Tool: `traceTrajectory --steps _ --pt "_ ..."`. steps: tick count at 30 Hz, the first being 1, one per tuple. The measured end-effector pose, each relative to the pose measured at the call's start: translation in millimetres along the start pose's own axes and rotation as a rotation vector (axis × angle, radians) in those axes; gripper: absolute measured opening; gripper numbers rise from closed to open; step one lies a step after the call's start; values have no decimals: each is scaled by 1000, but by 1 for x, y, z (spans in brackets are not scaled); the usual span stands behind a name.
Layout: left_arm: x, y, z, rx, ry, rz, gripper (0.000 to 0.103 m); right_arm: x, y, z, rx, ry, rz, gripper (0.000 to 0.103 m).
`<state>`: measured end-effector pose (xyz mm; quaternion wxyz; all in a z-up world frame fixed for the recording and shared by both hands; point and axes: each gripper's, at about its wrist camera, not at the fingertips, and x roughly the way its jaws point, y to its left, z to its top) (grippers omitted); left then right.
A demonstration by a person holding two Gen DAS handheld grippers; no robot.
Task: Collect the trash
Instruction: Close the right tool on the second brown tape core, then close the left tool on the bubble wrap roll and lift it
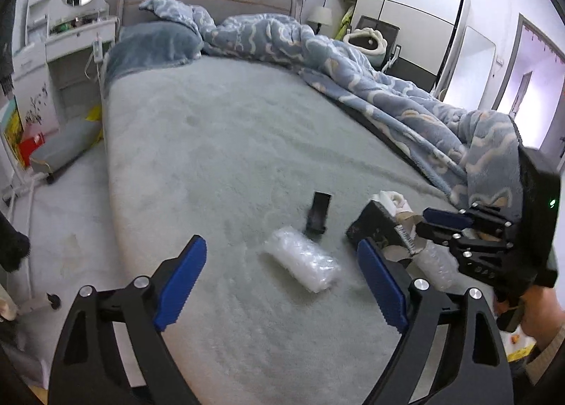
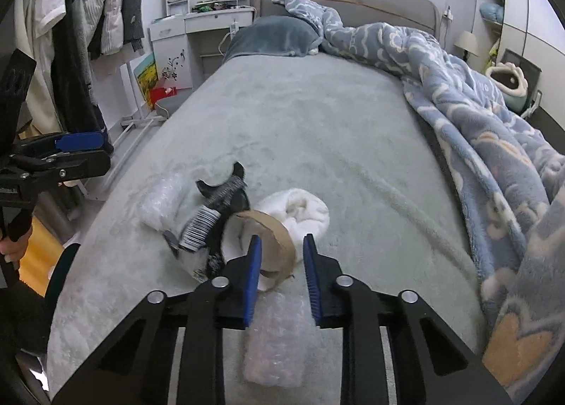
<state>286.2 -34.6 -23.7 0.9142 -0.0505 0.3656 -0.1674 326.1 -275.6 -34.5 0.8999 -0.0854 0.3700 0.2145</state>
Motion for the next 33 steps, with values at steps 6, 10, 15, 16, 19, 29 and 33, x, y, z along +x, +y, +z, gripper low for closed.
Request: traceTrajectory --steps 6,10,15,16,19,29,33 --pt "18 -2 2 -115 54 -77 89 4 -1 2 27 14 36 13" --pt "29 -11 -2 -99 91 -46 89 5 2 5 24 23 29 8" --pt "44 -21 -6 -72 133 -13 86 3 -1 5 51 12 34 3" --pt "47 -21 -6 -74 136 -7 86 1 -2 5 55 7 34 3" --pt "52 -21 -6 -93 142 14 83 -4 -8 5 72 -6 34 3" --pt "69 -4 -12 -204 197 42 71 -18 -26 3 125 -45 60 3" --pt "72 5 -12 -270 208 27 64 -18 -27 1 123 -43 64 3"
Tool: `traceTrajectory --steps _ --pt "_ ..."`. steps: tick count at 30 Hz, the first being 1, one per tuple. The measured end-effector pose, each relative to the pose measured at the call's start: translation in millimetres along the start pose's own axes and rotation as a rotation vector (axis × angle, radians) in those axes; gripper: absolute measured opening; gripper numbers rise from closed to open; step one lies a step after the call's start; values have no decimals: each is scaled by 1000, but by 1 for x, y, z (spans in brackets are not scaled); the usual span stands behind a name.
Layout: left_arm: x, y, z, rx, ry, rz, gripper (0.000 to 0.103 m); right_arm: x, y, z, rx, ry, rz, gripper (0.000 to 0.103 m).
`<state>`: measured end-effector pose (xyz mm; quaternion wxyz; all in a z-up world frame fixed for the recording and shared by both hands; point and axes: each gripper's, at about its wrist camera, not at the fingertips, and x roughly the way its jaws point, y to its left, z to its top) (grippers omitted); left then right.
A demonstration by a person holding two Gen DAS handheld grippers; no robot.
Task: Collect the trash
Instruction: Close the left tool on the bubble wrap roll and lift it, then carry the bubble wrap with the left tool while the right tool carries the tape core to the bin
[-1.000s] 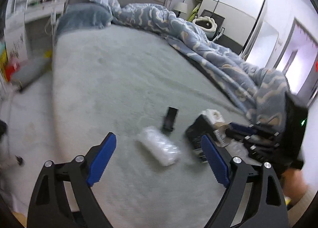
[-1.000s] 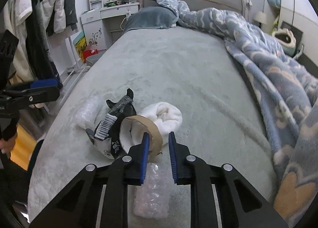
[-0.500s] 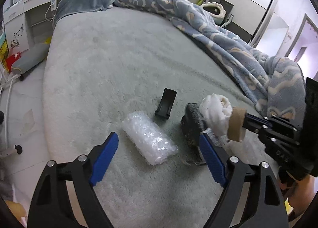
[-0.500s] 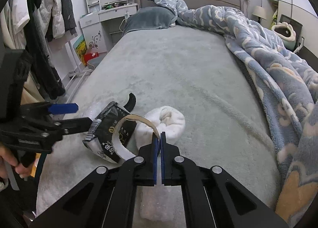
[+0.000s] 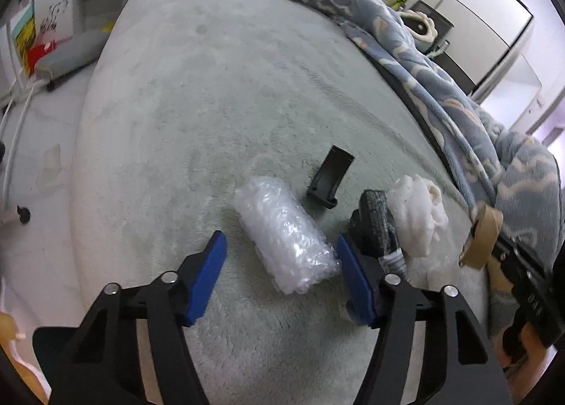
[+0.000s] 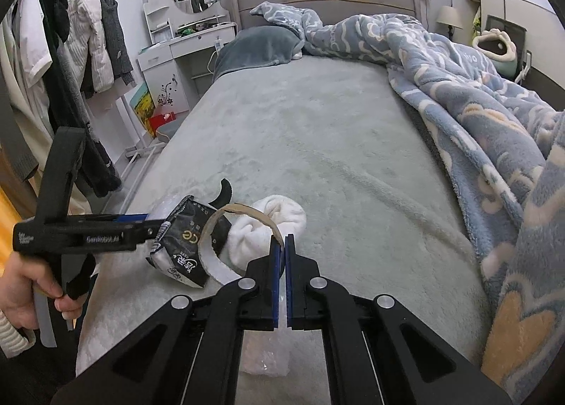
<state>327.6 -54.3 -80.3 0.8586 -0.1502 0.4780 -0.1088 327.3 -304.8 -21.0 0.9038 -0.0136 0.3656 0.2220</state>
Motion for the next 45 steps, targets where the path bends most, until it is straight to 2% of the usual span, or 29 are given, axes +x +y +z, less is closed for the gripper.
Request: traceTrajectory --steps 4,7,11,20,30,35,45 --pt "-1 1 1 -5 3 -2 46 0 -2 -1 26 2 33 3" --pt "-1 0 0 10 -2 -2 42 -1 -1 2 41 -8 54 3" --pt "-6 -1 -1 25 -14 0 41 -2 8 9 36 -23 70 3" --pt "-36 6 3 100 -108 70 41 0 35 22 8 -42 112 3" --pt "-82 22 8 182 -215 70 41 11 64 32 -8 -50 157 3" --pt "-96 32 5 212 -231 59 41 19 79 37 -11 -53 177 3" --pt "-113 60 -11 266 -205 45 41 26 112 40 -40 -40 234 3"
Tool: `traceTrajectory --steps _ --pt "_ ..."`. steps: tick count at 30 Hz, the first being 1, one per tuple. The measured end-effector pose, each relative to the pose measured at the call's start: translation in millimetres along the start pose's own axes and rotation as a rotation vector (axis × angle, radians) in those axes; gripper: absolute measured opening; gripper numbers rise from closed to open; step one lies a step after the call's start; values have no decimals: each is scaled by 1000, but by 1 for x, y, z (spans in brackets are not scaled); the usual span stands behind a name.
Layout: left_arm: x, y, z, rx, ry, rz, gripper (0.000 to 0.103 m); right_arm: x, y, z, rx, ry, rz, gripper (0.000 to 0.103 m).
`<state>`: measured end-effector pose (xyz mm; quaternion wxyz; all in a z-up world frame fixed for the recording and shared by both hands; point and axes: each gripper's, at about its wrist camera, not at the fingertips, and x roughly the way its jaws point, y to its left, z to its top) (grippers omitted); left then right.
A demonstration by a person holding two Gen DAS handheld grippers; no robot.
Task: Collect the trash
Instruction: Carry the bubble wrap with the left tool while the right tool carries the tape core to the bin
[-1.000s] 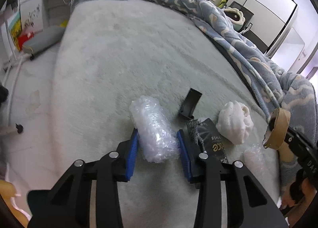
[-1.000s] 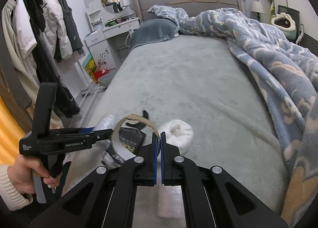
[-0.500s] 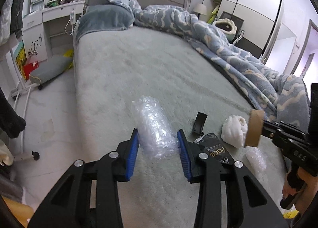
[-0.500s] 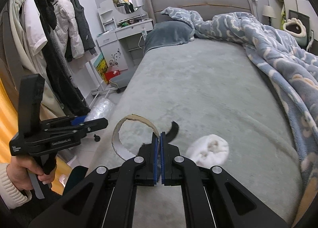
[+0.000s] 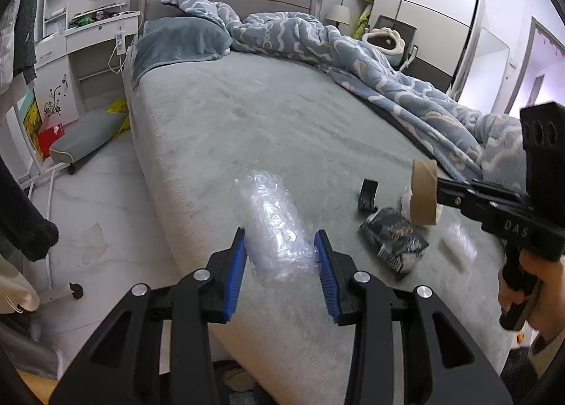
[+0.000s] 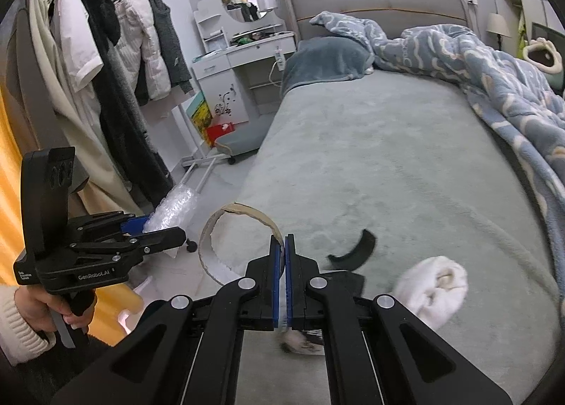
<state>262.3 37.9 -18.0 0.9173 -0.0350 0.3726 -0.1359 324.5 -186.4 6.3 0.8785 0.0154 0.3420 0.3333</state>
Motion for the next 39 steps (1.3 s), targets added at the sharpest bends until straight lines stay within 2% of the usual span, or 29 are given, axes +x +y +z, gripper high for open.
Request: traceTrajectory --steps 8,14,28,39 --pt "-14 15 -21 43 39 -27 41 9 37 2 -44 5 47 3" --pt "-24 27 -34 80 78 -40 41 24 56 -4 -74 56 75 3" --pt "-12 62 -98 255 350 -28 42 74 123 -20 -200 203 128 3" --pt "-1 85 -156 322 555 -76 43 119 158 -37 -222 321 158 3"
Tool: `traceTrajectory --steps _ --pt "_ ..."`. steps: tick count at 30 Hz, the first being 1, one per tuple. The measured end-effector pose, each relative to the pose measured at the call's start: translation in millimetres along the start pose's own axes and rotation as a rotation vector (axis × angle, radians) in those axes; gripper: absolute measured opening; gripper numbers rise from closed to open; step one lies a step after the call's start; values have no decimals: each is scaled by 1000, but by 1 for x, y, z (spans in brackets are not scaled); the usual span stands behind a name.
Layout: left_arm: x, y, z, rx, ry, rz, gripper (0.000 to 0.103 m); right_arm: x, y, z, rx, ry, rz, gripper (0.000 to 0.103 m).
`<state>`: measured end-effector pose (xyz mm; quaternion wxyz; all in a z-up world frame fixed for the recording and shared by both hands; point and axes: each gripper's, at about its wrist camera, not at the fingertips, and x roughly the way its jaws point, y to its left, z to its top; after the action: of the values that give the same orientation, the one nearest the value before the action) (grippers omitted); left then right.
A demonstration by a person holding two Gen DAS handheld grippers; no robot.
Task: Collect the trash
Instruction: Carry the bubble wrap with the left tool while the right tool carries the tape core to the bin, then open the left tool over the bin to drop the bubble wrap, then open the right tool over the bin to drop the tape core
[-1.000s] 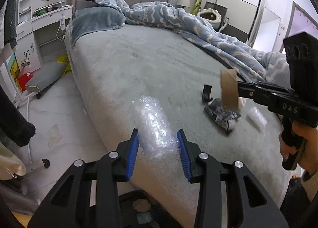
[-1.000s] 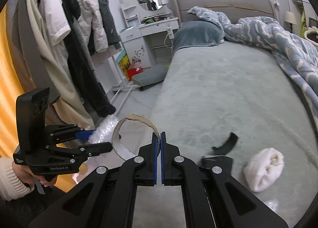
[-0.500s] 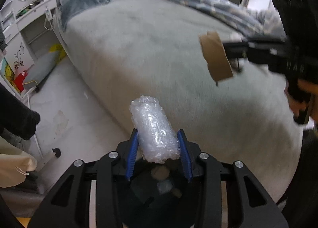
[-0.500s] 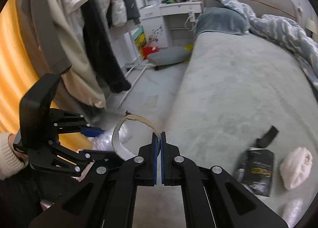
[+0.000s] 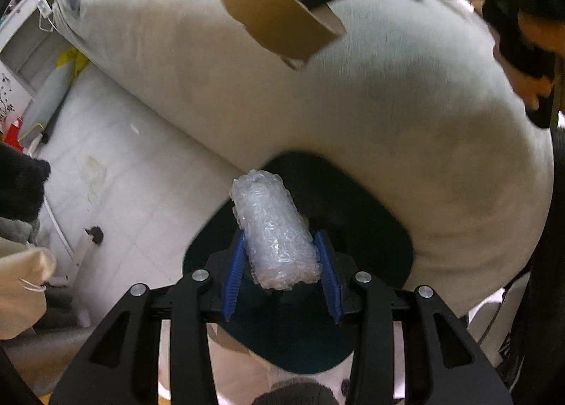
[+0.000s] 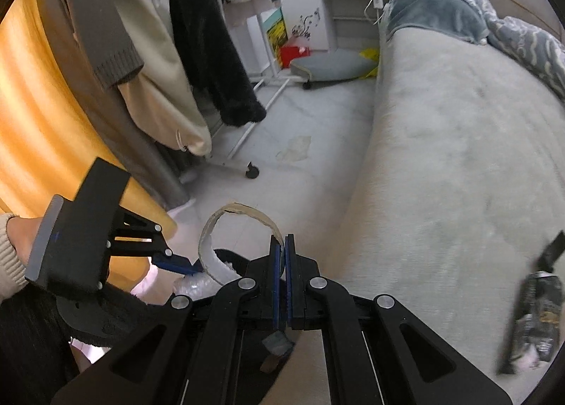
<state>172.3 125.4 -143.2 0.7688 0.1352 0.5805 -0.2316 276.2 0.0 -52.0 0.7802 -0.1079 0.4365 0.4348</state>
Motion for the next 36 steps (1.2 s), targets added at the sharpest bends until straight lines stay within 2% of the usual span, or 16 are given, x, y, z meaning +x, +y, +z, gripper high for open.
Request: traceTrajectory --steps 8,16,20,23,30,36 --pt "20 1 -25 44 98 -34 45 23 12 -5 -1 51 37 3" --pt "14 -9 -37 115 101 -9 75 41 22 -9 -2 101 60 3" --pt "6 -6 -40 123 89 -6 78 49 24 -13 -12 136 50 3" --pt "-4 9 -38 73 61 -10 78 55 21 -16 8 162 44 3" --pt "-32 36 -31 -65 -60 -11 78 77 26 -26 16 246 36 3" --pt "-53 61 -26 -184 -158 -8 78 88 34 -31 3 277 49 3"
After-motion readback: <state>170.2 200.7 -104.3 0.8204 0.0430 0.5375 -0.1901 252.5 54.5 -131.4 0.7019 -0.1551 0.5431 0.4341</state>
